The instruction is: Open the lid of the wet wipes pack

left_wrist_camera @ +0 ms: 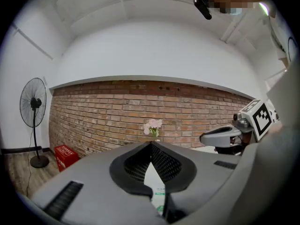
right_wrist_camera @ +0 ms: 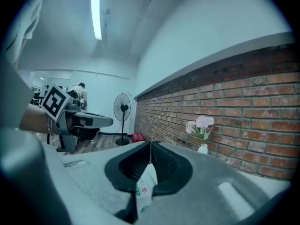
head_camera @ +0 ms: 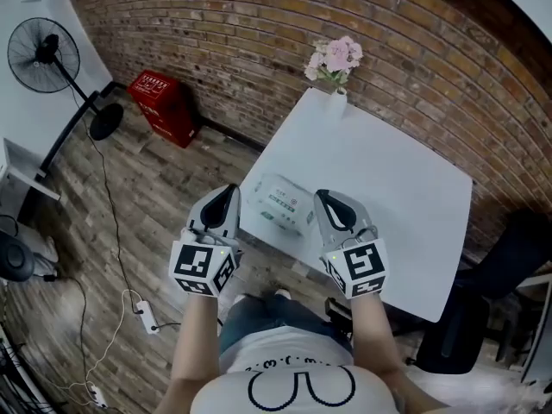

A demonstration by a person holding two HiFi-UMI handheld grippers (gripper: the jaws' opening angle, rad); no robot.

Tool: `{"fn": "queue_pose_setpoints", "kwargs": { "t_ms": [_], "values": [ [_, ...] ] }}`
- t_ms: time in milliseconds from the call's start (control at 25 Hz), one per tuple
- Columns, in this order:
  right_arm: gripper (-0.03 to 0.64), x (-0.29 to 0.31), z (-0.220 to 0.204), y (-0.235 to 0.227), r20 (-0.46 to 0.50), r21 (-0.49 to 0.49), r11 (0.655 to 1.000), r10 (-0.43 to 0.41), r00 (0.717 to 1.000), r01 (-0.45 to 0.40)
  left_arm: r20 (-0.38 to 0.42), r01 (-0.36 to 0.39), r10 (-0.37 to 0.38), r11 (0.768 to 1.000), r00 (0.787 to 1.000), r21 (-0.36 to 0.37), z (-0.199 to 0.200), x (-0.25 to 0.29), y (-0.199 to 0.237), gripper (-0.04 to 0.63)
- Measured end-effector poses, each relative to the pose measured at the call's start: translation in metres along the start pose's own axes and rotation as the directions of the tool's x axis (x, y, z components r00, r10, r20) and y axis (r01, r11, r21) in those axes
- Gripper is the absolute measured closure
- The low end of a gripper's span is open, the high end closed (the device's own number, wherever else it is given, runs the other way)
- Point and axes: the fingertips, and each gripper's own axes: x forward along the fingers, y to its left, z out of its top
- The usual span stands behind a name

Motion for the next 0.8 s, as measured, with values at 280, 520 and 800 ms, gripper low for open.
{"fn": "queue_pose_setpoints", "kwargs": {
  "t_ms": [280, 520, 800],
  "values": [
    [0.348, 0.027, -0.016, -0.017, -0.048, 0.063, 0.998, -0.027, 0.998, 0.030, -0.053, 0.093, -0.093, 0.996, 0.994, -0.014, -0.018, 0.043, 0.022, 0.597],
    [0.307, 0.049, -0.022, -0.033, -0.114, 0.052, 0.993, -0.101, 0.988, 0.107, -0.115, 0.240, -0.242, 0.970, 0.963, -0.039, -0.028, 0.083, 0.034, 0.597],
    [0.307, 0.074, -0.028, -0.033, -0.166, 0.082, 0.981, -0.163, 0.973, 0.178, -0.224, 0.474, -0.479, 0.877, 0.849, -0.079, -0.056, 0.099, 0.037, 0.391]
  ]
}}
